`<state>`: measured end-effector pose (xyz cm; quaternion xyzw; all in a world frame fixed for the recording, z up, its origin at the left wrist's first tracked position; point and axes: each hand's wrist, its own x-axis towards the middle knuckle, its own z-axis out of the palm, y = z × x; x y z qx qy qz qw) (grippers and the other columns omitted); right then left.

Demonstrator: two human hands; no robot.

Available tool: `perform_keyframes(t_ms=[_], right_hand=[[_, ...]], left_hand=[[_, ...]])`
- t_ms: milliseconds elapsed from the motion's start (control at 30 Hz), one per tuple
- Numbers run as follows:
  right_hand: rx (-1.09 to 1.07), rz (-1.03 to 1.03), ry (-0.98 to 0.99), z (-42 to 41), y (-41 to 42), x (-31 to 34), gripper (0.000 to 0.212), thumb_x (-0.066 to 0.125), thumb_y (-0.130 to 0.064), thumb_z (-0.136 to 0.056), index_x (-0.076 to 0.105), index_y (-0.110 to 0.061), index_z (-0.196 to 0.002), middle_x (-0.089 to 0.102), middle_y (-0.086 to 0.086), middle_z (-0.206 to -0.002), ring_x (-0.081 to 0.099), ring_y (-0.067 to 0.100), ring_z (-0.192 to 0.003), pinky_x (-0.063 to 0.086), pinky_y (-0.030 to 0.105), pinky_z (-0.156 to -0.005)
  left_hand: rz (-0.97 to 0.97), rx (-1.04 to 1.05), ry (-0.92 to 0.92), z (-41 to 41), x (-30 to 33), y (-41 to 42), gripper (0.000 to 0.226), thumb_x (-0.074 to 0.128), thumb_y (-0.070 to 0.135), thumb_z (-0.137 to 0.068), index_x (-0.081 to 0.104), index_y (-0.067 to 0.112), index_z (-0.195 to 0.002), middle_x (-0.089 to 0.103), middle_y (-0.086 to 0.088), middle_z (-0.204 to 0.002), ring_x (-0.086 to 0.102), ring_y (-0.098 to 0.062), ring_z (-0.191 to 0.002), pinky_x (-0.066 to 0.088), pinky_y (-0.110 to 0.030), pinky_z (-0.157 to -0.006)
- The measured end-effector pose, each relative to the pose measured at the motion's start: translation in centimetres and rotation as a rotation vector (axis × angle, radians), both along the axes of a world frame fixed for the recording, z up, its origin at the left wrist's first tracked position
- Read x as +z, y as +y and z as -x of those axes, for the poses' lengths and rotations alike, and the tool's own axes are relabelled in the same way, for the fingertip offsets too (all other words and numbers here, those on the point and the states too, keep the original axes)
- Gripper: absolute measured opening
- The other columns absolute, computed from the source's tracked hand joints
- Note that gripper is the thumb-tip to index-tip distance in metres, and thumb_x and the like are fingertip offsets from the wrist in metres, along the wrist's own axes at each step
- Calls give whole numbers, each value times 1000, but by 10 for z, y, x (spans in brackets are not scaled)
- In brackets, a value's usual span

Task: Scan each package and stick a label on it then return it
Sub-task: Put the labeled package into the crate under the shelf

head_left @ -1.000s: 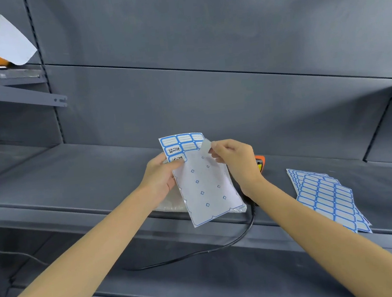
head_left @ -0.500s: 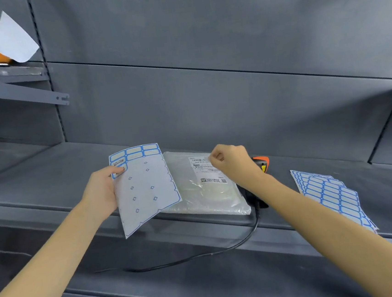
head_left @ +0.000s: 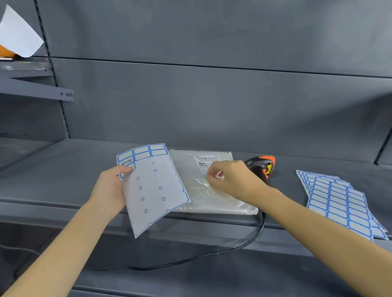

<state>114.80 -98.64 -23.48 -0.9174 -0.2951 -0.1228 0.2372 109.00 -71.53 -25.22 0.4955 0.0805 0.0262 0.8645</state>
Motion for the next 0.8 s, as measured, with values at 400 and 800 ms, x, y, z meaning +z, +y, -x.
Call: perform_keyframes(t_ms=[400, 800], right_hand=[[199, 279, 81, 0, -21, -2, 37, 42, -51, -98, 70, -33, -113, 57, -21, -130, 50, -3, -112, 40, 23, -101], [239, 156, 14, 2, -32, 2, 29, 47, -25, -101, 70, -14, -117, 70, 1, -110, 57, 15, -101, 39, 28, -97]], left_hand=[[9, -25, -13, -2, 2, -7, 29, 42, 13, -92, 59, 13, -115, 72, -1, -93, 67, -15, -73, 45, -31, -63], [24, -41, -28, -5, 16, -22, 28, 45, 13, -90, 63, 16, -111, 73, -1, -94, 69, -16, -72, 47, -32, -68]])
